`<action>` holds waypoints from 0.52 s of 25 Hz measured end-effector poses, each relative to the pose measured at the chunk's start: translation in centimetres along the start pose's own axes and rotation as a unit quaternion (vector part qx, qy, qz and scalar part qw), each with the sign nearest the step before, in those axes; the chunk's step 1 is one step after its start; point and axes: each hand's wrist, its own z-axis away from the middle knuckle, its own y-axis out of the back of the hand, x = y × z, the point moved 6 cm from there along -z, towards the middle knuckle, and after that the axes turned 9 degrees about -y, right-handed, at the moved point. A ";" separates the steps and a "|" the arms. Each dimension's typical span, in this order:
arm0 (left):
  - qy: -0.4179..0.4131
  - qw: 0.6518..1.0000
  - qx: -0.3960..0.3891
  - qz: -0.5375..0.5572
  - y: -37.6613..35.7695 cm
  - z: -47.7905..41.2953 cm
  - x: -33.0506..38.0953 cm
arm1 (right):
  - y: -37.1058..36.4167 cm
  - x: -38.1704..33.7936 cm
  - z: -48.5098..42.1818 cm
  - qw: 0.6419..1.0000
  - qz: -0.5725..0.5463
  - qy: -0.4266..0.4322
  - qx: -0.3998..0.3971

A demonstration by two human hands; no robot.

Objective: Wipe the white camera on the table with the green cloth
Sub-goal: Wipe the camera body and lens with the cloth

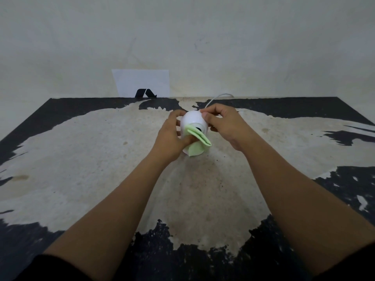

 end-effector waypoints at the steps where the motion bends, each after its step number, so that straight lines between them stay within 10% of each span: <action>1: 0.011 1.000 -0.014 0.026 0.4 -0.1 -0.2 | -0.1 0.1 0.0 1.000 -0.003 -0.005 -0.002; 13: 0.042 0.996 -0.021 0.081 0.6 -0.3 -0.5 | -0.1 0.1 1.1 0.999 0.020 -0.019 -0.017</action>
